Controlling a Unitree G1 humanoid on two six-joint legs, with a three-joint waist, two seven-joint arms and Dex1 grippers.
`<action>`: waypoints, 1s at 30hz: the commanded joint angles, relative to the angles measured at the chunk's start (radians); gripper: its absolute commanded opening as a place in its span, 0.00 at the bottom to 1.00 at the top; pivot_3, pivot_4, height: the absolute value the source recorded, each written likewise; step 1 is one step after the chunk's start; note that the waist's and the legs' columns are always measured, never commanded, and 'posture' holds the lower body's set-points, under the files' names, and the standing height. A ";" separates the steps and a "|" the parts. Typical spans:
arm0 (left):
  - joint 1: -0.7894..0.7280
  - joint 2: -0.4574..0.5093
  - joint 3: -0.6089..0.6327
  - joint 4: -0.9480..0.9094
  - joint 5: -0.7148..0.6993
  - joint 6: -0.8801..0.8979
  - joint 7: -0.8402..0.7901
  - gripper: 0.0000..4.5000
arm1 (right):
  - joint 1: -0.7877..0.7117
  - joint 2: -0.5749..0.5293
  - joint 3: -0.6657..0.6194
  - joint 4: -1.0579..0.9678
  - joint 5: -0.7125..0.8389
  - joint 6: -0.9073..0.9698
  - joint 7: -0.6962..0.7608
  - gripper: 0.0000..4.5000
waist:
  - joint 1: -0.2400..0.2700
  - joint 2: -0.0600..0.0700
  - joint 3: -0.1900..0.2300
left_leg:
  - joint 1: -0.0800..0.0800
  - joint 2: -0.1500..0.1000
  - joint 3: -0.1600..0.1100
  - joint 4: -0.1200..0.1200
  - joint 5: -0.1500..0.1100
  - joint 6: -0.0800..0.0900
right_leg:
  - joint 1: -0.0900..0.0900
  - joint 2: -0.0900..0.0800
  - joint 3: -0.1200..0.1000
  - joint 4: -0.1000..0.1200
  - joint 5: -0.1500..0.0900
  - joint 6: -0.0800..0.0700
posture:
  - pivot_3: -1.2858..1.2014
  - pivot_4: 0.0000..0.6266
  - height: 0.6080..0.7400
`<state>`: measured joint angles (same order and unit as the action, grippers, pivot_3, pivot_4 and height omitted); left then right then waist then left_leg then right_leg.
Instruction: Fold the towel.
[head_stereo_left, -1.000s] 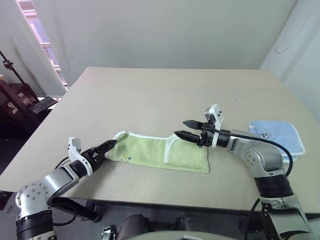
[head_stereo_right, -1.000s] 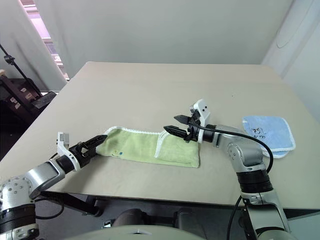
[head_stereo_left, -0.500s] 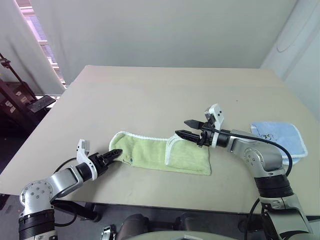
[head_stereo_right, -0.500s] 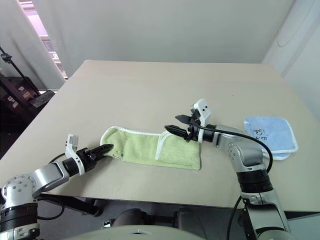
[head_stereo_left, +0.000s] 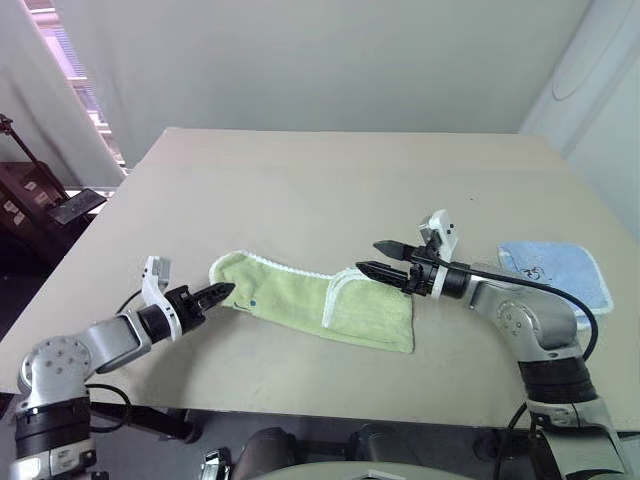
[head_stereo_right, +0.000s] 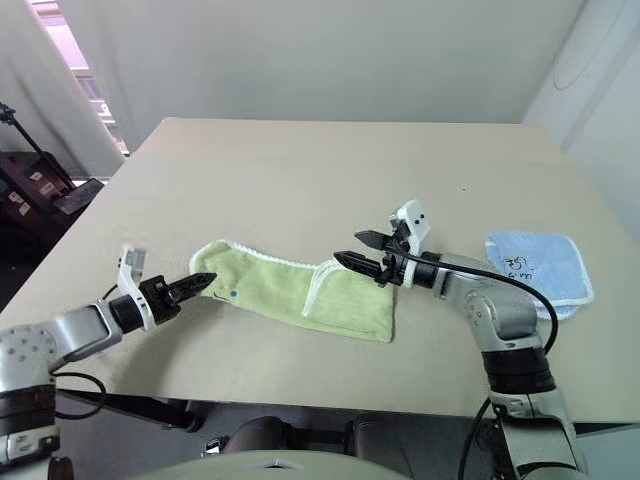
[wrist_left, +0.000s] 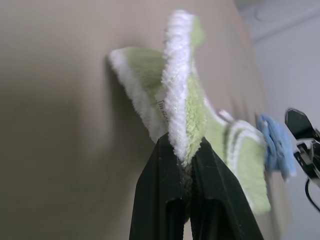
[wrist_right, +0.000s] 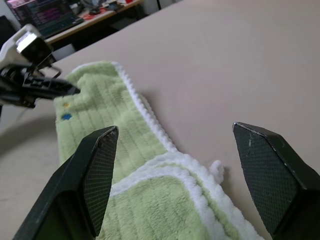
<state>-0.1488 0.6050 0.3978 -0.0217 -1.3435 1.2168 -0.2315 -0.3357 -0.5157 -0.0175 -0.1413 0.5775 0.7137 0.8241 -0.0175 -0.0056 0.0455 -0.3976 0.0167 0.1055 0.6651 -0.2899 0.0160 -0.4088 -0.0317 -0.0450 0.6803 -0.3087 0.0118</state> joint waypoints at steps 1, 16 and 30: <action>-0.067 0.054 -0.036 -0.085 -0.021 0.040 -0.103 0.01 | 0.005 -0.031 -0.047 -0.059 0.043 0.006 0.024 0.85 | 0.000 0.000 0.000 | 0.000 0.000 0.000 0.000 0.000 0.000 | 0.000 0.000 0.000 0.000 0.000 0.000 | 0.52 0.00 0.88; -0.456 -0.077 -0.446 0.045 0.284 -0.018 -0.424 0.01 | 0.134 -0.076 -0.228 -0.109 0.066 0.012 -0.081 0.85 | 0.008 -0.001 0.001 | 0.000 0.000 0.000 0.000 0.002 -0.001 | 0.001 0.002 0.000 0.000 0.000 0.001 | 0.52 0.00 0.88; -0.607 -0.352 -0.679 0.288 0.589 -0.134 -0.632 0.01 | 0.315 -0.057 -0.321 -0.256 0.101 0.035 -0.217 0.85 | 0.004 -0.004 0.003 | 0.000 0.000 0.000 0.000 0.002 0.001 | 0.001 0.005 0.000 0.002 0.000 0.008 | 0.52 0.00 0.88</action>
<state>-0.7220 0.2556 -0.2753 0.2696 -0.7739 1.1030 -0.8336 -0.0151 -0.5726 -0.3057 -0.3538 0.6576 0.7533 0.6211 -0.0132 -0.0095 0.0485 -0.3973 0.0169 0.1051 0.6657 -0.2874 0.0170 -0.4077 -0.0268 -0.0447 0.6828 -0.3085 0.0196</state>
